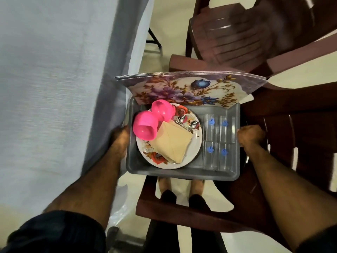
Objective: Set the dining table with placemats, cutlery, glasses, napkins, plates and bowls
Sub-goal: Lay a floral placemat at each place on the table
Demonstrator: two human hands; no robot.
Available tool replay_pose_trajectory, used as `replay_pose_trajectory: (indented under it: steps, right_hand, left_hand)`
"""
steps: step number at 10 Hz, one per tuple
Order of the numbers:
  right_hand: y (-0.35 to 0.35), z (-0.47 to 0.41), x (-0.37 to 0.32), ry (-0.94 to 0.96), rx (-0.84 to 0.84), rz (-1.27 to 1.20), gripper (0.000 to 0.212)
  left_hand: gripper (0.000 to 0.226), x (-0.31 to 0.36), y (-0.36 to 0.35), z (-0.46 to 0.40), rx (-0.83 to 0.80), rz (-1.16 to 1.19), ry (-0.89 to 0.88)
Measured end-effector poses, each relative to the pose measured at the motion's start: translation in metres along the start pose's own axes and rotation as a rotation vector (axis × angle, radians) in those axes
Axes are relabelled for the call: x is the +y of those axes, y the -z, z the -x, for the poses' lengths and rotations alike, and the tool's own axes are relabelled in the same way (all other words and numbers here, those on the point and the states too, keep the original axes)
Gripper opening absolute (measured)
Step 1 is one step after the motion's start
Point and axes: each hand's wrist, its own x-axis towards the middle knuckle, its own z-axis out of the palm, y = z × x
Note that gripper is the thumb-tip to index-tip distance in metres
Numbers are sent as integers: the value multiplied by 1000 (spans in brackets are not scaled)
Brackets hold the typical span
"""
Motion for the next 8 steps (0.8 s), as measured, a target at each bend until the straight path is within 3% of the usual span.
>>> replay_pose_trajectory:
  steps: [1,3,4,5,6,8]
  right_hand:
    - [0,3,-8,-113,49,-93,12]
    - [5,-8,-1,-18,-20,-44,20]
    - [26,14,-10,81,-135,-29,23]
    - [52,39,-25,157,-166,-16,19]
    - [69,62,-43,243,-182,-14,18]
    - [108,111,-103,600,-30,119,18]
  left_hand:
    - [34,4,1,13,-43,10,9]
    - [48,19,-10,31,-205,62,25]
    - [64,30,-14,43,-210,-48,19]
    - [51,40,-11,67,-153,-212,-99]
    - [42,56,-8,104,-65,-469,-329]
    - [34,129,-16,164,93,-901,-1127]
